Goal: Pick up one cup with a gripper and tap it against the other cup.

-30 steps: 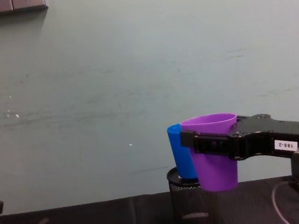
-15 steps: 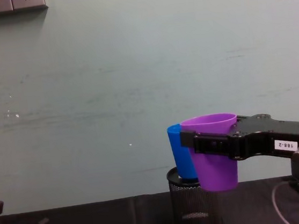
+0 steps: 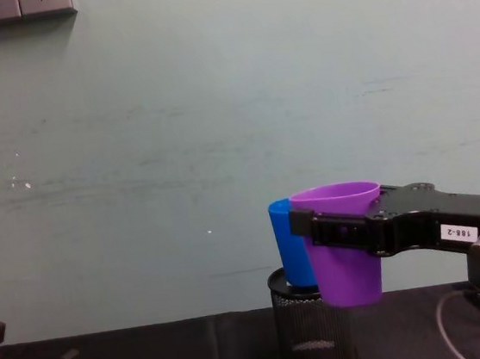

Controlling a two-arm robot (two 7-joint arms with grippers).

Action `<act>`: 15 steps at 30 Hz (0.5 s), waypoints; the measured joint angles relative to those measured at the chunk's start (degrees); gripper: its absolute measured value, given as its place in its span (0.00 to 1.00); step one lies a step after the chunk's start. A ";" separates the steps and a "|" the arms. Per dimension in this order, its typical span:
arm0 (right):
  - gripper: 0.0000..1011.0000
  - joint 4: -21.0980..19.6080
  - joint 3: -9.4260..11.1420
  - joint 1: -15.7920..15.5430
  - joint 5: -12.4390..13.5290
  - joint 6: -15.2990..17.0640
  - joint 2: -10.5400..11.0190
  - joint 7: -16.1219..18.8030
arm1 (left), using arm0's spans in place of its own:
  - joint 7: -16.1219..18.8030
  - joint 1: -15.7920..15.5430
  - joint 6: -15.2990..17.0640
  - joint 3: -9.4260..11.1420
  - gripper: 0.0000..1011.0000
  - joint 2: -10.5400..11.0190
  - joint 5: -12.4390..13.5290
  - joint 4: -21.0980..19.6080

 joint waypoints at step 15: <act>0.74 0.00 0.00 0.00 0.00 0.00 0.00 0.00 | 0.00 0.00 0.00 0.00 0.99 0.00 0.00 0.00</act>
